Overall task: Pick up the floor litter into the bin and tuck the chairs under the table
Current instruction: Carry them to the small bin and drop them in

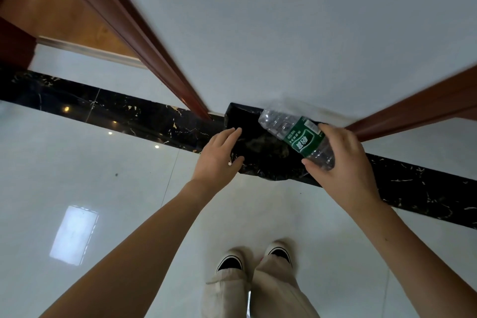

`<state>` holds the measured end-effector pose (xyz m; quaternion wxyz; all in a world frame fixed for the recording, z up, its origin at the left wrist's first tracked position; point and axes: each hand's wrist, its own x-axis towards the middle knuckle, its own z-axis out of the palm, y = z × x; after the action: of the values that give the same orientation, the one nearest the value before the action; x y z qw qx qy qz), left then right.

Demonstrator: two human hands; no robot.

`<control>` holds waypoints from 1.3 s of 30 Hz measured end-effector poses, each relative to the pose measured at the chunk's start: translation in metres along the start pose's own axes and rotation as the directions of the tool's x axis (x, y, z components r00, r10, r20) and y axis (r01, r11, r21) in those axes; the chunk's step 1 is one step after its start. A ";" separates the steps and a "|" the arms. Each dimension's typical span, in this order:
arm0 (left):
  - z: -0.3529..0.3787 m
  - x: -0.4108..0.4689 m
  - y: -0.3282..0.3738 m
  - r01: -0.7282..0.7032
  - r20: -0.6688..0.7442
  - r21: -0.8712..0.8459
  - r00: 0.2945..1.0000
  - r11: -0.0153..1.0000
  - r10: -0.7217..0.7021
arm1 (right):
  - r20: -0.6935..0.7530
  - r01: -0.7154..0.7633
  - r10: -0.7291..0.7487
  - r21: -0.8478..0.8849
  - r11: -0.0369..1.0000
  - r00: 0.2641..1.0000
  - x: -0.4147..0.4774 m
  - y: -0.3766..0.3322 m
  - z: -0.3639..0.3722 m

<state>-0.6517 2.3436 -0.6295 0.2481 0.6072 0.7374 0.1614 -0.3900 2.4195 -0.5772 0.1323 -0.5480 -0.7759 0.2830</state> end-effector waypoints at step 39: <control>-0.285 -0.098 0.184 -0.236 -0.025 0.099 0.971 0.967 0.240 | -0.151 -0.025 0.006 -0.127 0.992 0.988 -0.081 -0.208 -0.221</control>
<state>-0.6480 2.3050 -0.2787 0.1840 0.6993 0.6706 0.1656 -0.4081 2.3598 -0.2692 0.1526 -0.5813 -0.7760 0.1911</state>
